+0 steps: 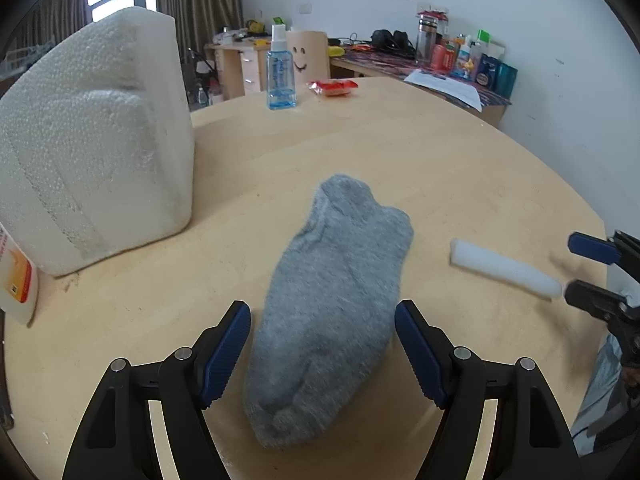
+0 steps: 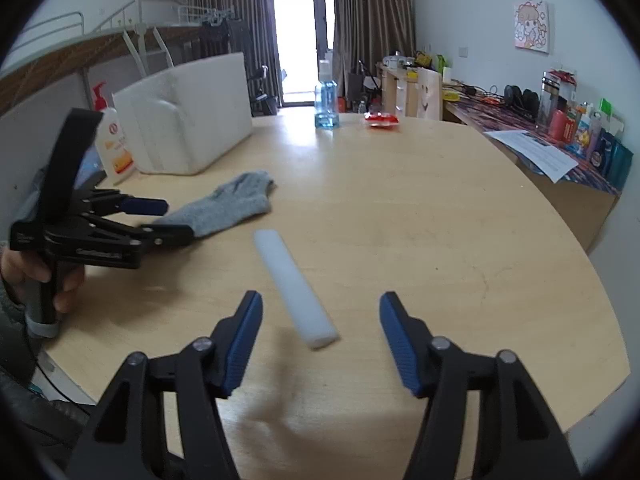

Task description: Organize soft objects

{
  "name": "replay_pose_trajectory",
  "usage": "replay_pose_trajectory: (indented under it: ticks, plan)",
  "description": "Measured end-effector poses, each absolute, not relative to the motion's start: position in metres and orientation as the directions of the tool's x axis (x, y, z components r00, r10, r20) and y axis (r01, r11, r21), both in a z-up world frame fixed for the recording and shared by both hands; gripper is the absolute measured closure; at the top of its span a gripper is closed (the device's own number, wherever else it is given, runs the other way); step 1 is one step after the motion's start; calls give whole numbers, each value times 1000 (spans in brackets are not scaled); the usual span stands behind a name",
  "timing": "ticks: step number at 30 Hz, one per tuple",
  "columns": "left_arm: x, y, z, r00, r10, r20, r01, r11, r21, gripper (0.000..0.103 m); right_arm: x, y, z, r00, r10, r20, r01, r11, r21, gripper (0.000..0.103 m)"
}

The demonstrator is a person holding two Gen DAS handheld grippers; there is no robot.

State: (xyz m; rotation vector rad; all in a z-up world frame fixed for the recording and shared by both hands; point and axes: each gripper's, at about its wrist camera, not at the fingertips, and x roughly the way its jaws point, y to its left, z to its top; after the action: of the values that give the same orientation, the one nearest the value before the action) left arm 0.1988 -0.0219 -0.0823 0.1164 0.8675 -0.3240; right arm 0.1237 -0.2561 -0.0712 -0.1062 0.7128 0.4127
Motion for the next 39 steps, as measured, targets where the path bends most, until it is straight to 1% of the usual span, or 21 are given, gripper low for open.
replay_pose_trajectory:
  ticks: [5,8,11,13,15,16,18,20,21,22,23,27,29,39]
  plan:
    - [204,-20,-86,586,-232,-777,320,946,-41,27,126,-250,-72,675,345,-653,-421,906,43,33]
    - [204,-20,-85,584,-239,-776,327,944,-45,31,128,-246,-73,669,355,-653,-434,900,44,33]
    - [201,-22,-85,587,-227,-777,327,945,-29,33,130,-244,-74,665,356,-656,-438,898,43,33]
    - [201,-23,-85,589,-223,-777,333,943,-19,36,131,-242,-74,659,363,-659,-445,894,48,33]
    - [200,-25,-84,588,-226,-777,341,940,-14,43,132,-241,-74,655,370,-659,-452,890,50,33]
    - [200,-26,-84,588,-226,-777,346,938,-11,45,132,-239,-74,654,370,-660,-455,889,48,32]
    - [200,-27,-83,585,-234,-777,362,932,-9,54,134,-236,-73,652,369,-663,-467,884,34,28]
    - [199,-29,-82,581,-245,-776,380,925,-7,76,134,-232,-72,648,372,-664,-480,877,23,18]
    - [199,-30,-82,578,-251,-776,388,922,-9,81,135,-231,-72,646,376,-664,-488,873,20,18]
    - [199,-30,-82,576,-260,-775,395,918,-14,83,136,-230,-72,643,377,-667,-491,871,20,17]
    - [198,-30,-83,575,-267,-773,400,916,-18,88,137,-228,-72,638,373,-674,-491,871,17,17]
    - [197,-28,-82,576,-289,-765,414,910,-33,90,144,-226,-77,623,351,-700,-493,870,-3,17]
    - [195,-26,-80,568,-321,-758,425,903,-63,90,146,-226,-78,615,350,-706,-499,867,-5,17]
    - [193,-23,-78,577,-335,-745,422,903,-79,90,155,-220,-79,613,344,-711,-505,863,-18,17]
